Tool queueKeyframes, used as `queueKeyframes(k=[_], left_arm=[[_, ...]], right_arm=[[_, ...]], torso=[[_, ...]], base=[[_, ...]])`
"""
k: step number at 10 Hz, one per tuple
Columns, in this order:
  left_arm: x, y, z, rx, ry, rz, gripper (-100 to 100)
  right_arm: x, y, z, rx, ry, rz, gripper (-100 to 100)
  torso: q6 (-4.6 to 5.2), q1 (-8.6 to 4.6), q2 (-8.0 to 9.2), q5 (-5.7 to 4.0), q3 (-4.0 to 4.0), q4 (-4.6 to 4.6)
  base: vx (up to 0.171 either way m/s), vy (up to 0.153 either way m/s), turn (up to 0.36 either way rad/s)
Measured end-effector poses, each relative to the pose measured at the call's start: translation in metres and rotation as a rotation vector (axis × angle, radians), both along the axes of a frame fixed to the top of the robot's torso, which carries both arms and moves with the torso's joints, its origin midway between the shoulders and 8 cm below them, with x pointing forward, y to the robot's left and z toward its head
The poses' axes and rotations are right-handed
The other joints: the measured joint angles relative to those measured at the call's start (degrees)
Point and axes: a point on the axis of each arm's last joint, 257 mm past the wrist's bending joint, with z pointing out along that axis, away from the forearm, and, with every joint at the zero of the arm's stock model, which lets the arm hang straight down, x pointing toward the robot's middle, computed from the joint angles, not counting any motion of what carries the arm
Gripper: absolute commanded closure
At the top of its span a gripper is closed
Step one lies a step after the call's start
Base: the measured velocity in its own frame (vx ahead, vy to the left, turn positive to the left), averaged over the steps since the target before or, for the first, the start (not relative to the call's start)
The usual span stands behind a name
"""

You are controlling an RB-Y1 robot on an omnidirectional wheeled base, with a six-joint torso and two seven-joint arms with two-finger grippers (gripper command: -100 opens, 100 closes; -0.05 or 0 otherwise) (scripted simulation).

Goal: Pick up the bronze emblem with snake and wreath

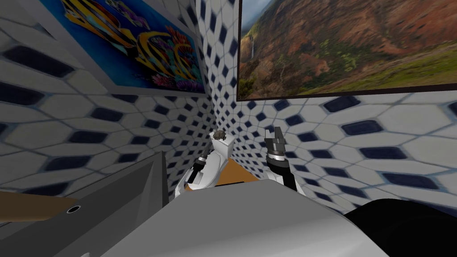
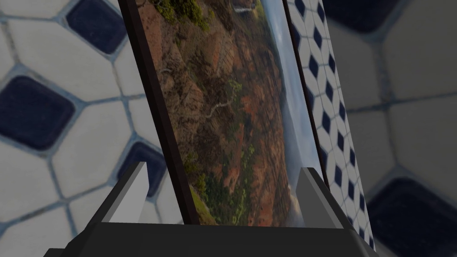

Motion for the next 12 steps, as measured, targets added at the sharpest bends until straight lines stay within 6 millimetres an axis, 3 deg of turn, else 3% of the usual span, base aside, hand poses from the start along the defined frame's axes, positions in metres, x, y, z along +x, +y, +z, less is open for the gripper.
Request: queueKeyframes(k=[5, 8, 12], left_arm=[[0.015, -0.022, -0.036, 0.074, 0.045, -0.032, -100], [0.023, -0.043, -0.057, 0.136, 0.076, -0.063, -100], [0.026, -0.053, -0.072, 0.169, 0.095, -0.08, -100]], right_arm=[[0.0, 0.0, 0.0, 0.0, 0.0, 0.0, 0], [0.0, 0.0, 0.0, 0.0, 0.0, 0.0, 0], [0.0, 0.0, 0.0, 0.0, 0.0, 0.0, 0]], torso=[[0.04, 0.18, -0.32, 0.06, -0.19, -0.06], [0.02, 0.04, -0.03, 0.03, -0.02, -0.01], [0.01, 0.06, 0.06, 0.03, 0.03, 0.02]], base=[[0.078, 0.028, -0.06], [0.006, -0.007, 0.006], [-0.001, 0.001, -0.004]])
